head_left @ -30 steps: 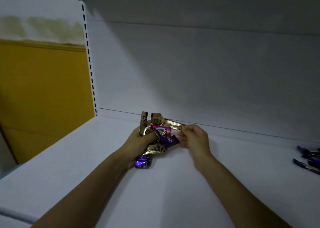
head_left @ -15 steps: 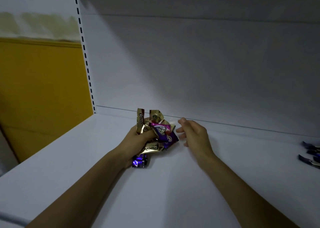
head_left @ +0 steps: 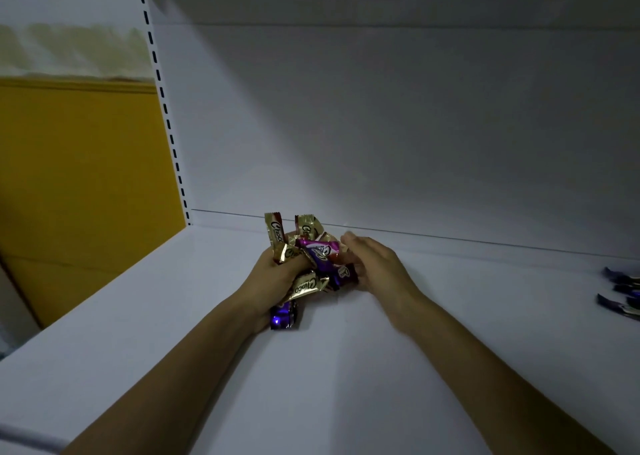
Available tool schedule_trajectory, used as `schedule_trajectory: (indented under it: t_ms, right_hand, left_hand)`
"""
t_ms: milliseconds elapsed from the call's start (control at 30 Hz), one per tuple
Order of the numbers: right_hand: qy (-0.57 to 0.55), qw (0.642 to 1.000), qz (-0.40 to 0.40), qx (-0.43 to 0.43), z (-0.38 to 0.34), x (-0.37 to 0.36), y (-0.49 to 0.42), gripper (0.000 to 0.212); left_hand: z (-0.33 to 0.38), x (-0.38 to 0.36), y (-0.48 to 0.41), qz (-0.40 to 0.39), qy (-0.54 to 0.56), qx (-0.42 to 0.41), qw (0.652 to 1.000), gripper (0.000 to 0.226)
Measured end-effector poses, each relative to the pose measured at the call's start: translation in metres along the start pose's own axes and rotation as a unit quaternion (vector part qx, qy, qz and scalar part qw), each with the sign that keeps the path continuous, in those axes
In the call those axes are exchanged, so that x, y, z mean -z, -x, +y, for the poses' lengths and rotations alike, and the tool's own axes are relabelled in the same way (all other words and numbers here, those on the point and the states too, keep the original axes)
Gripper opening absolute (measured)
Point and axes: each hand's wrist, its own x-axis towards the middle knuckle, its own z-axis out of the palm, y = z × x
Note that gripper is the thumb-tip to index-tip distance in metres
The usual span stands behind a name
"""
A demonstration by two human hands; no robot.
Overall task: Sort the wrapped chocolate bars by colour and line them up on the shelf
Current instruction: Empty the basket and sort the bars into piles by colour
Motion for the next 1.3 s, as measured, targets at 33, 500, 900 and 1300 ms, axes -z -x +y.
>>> schedule_trajectory:
  t_ms: [33,500,900,1300]
  right_hand:
    - [0.001,1.000,-0.008,-0.016,-0.001,0.003,0.001,0.014]
    - [-0.131,0.949,0.287,-0.018,-0.006,0.034,-0.008,0.018]
    - [0.027,0.872,0.489,-0.025,0.002,0.109,-0.005,0.029]
    - [0.257,0.945,0.068,0.191,0.005,0.001,0.021,0.046]
  left_hand:
    - [0.000,0.000,0.000,0.005,0.005,-0.002,1.000,0.025]
    - [0.003,-0.001,0.002,0.011,0.007,-0.013,1.000,0.021]
    - [-0.006,0.002,-0.002,0.017,-0.025,-0.010,0.999,0.020]
    - [-0.005,0.000,-0.001,-0.001,-0.035,-0.025,0.999,0.022]
